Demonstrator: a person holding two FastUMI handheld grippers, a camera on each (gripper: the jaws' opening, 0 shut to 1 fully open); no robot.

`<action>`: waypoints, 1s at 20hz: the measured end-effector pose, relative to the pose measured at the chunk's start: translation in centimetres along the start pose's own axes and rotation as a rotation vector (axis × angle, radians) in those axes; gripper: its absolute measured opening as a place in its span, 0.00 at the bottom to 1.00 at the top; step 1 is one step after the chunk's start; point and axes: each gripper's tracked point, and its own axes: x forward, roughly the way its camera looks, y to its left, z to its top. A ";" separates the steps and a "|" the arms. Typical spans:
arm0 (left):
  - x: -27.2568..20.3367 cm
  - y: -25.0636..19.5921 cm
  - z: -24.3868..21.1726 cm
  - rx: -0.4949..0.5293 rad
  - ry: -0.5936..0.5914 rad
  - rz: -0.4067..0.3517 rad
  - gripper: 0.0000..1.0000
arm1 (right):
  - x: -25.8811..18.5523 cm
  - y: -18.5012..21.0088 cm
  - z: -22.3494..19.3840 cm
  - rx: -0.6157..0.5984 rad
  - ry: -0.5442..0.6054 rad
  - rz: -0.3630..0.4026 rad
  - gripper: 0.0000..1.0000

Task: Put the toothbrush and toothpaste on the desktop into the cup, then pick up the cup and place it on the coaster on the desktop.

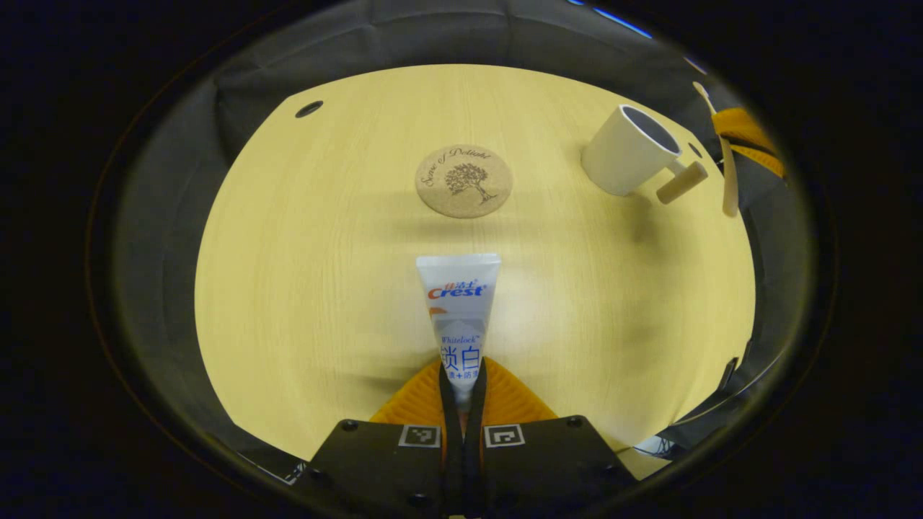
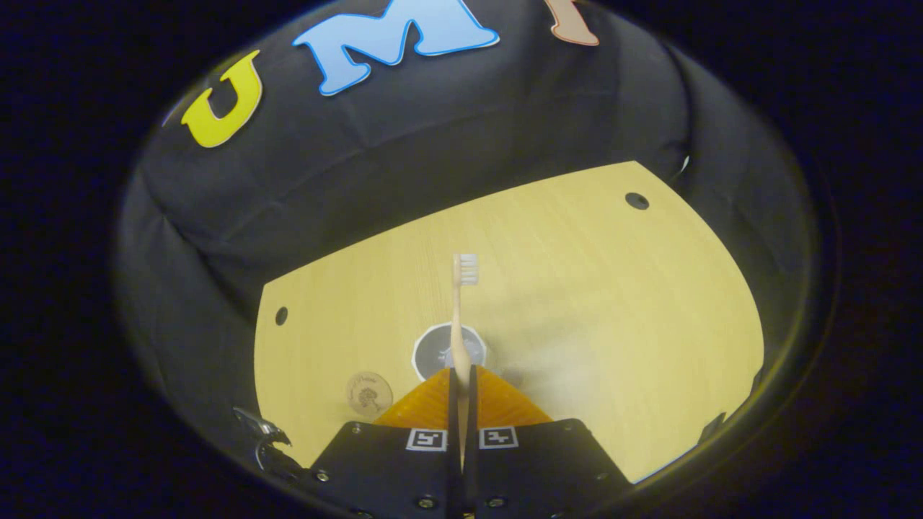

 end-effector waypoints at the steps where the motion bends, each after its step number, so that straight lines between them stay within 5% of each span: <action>1: -0.1 0.0 0.0 -0.001 0.000 0.000 0.08 | 0.5 0.0 0.6 0.006 -0.010 0.003 0.01; 9: -1.0 0.4 0.4 0.011 -0.024 0.017 0.08 | 4.6 0.8 4.1 0.034 -0.078 0.017 0.02; 20: -3.4 -0.4 5.8 0.016 -0.203 0.027 0.08 | 7.6 1.8 2.8 -0.077 -0.131 0.043 0.02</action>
